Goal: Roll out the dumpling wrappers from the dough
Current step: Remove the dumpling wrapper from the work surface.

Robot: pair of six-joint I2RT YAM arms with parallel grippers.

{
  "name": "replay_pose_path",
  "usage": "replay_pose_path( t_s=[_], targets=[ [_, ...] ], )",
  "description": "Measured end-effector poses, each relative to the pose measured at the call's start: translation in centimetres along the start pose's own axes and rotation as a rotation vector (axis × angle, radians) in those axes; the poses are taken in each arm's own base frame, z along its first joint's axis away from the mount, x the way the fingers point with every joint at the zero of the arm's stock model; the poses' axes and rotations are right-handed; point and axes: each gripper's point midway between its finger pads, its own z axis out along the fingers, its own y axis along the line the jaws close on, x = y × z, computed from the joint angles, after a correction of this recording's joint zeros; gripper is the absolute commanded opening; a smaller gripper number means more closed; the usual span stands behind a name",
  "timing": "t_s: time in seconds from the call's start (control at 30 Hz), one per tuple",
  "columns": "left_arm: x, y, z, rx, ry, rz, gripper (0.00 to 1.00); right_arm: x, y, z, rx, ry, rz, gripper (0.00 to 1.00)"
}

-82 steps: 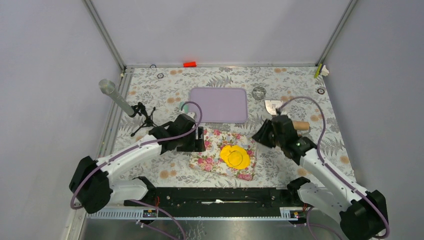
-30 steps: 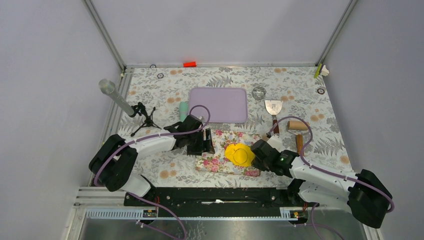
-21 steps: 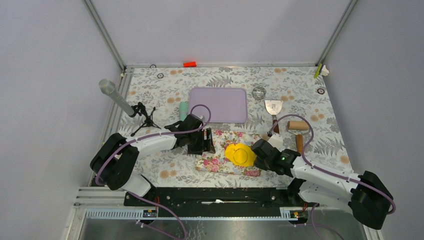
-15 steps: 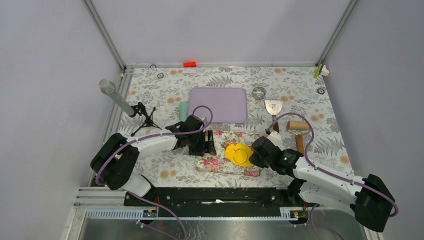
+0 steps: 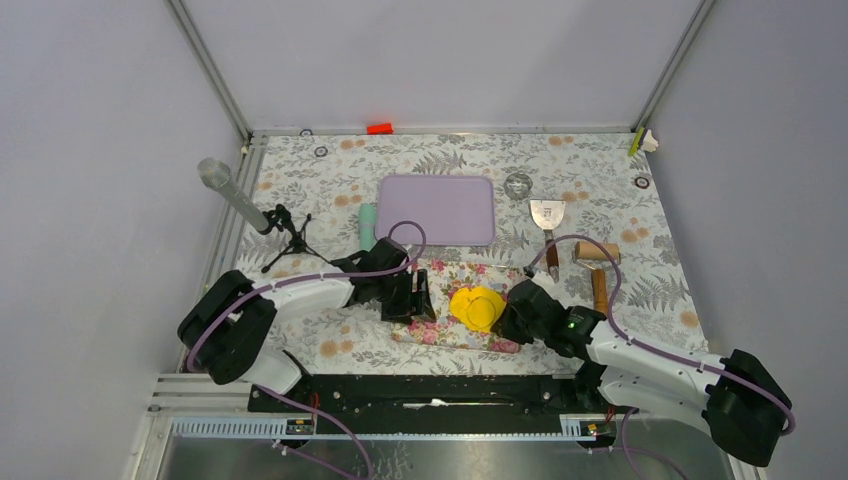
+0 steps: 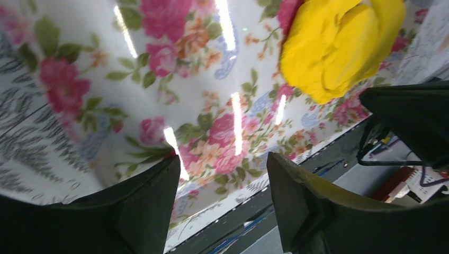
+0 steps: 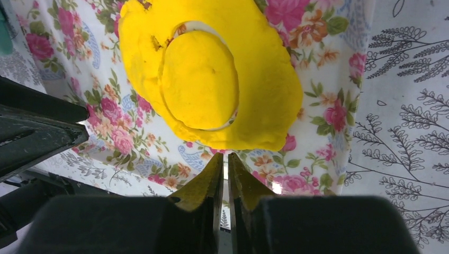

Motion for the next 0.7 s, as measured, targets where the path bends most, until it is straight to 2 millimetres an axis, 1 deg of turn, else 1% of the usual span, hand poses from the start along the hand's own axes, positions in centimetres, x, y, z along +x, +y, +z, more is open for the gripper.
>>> replay_pose_path(
  t_s=[0.1, 0.2, 0.3, 0.47, 0.57, 0.7],
  targets=[
    [-0.3, -0.7, 0.6, 0.033, 0.002, -0.017, 0.67, 0.1, -0.2, 0.3, 0.001, 0.001, -0.002, 0.14],
    [-0.6, -1.3, 1.0, 0.051, 0.006, -0.029, 0.67, 0.0, 0.2, 0.6, -0.011, -0.005, 0.0, 0.14],
    [-0.7, -1.4, 1.1, 0.056, 0.005, -0.036, 0.67, 0.0, 0.2, 0.9, -0.017, -0.008, 0.002, 0.13],
    [-0.8, -1.5, 1.2, 0.056, 0.006, -0.039, 0.67, 0.4, -0.4, 1.5, -0.009, -0.006, 0.011, 0.12],
    [-0.8, -1.5, 1.3, 0.056, 0.007, -0.039, 0.67, 0.4, -0.5, 1.7, -0.019, -0.019, 0.03, 0.12],
    [-0.9, -1.6, 1.3, 0.057, 0.007, -0.039, 0.67, 0.1, -0.8, 1.6, -0.021, -0.045, 0.069, 0.11]
  ],
)
